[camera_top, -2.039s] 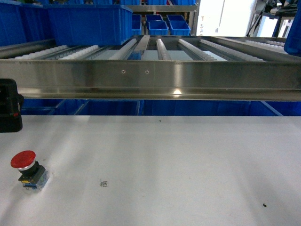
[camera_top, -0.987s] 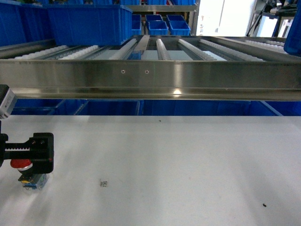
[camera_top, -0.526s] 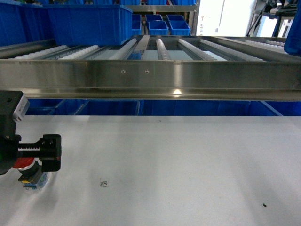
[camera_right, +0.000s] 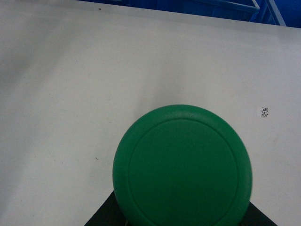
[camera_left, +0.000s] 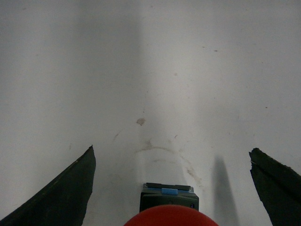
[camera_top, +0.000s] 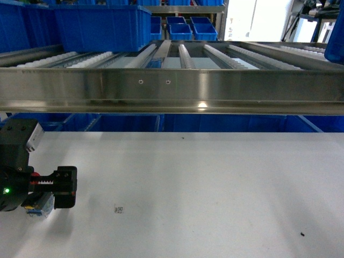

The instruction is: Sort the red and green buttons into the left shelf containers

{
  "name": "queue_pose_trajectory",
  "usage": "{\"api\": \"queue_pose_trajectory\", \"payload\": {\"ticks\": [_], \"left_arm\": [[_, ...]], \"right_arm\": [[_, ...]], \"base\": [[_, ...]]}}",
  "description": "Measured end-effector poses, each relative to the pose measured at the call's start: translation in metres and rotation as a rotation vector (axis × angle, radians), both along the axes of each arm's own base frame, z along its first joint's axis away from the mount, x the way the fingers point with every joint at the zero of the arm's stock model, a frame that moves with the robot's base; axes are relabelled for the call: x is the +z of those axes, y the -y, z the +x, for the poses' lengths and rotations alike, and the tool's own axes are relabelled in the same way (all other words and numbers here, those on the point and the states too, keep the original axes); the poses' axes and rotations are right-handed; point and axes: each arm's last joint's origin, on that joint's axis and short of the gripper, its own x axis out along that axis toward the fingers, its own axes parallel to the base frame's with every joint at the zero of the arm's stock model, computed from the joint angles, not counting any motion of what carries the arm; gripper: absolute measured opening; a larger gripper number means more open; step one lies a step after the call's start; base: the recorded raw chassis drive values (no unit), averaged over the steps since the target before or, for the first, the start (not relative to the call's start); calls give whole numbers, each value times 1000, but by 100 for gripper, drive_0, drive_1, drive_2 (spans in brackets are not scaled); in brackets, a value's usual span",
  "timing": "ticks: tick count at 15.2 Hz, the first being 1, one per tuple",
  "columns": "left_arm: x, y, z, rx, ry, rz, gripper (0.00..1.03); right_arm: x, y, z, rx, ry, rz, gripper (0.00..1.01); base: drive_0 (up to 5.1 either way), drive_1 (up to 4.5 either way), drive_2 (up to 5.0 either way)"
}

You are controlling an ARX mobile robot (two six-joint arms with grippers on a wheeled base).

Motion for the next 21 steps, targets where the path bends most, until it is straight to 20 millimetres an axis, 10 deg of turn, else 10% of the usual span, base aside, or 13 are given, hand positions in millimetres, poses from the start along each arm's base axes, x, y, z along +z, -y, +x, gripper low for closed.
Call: {"api": "queue_pose_trajectory", "payload": {"ticks": [6,11,15,21], "left_arm": [[-5,1,2,6,-23,-49,32],[6,4,-4,3,-11,-40,30],[62,6,-13,-11,131,-60,30],[134,16,-78,-36,245,-64,30]], "right_arm": [[0,0,0,0,0,0,26],[0,0,0,0,0,0,26],[0,0,0,0,0,0,26],[0,0,0,0,0,0,26]], "base": [[0,0,0],[0,0,0],[0,0,0],[0,0,0]]}}
